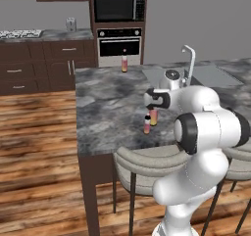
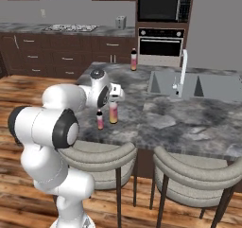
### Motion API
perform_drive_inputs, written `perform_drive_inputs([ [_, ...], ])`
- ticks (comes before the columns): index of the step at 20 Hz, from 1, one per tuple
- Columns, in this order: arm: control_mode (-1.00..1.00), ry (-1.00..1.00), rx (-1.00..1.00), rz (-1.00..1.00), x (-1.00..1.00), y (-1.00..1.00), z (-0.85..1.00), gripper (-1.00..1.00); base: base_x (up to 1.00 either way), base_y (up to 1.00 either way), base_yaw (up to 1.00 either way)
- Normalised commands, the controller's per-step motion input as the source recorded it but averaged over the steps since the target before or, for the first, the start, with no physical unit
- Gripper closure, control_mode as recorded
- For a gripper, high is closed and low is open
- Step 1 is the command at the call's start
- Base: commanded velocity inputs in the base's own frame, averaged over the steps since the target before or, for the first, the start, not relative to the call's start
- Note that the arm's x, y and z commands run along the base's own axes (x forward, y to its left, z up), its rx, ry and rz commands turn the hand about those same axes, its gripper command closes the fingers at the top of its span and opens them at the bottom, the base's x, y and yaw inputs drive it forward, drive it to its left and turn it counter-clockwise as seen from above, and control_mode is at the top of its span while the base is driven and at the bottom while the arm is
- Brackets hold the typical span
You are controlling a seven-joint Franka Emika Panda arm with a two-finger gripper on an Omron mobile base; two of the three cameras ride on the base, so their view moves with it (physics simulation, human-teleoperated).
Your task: Place the large bottle from the dining counter next to the other large bottle outside the sink, and place the small bottle from the dining counter next to the other small bottle inside the sink.
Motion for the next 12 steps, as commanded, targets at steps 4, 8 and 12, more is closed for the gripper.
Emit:
perform_drive_inputs([
  [4, -1.00, 0.00, 0.00, 0.00, 0.19, 0.00, -0.01, -1.00, 0.00, 0.00, 0.00],
  [8, -1.00, 0.00, 0.00, 0.00, 0.14, 0.00, -0.07, -1.00, 0.00, 0.00, 0.00],
  [12, -1.00, 0.00, 0.00, 0.00, 0.08, 0.00, -0.16, -1.00, 0.00, 0.00, 0.00],
])
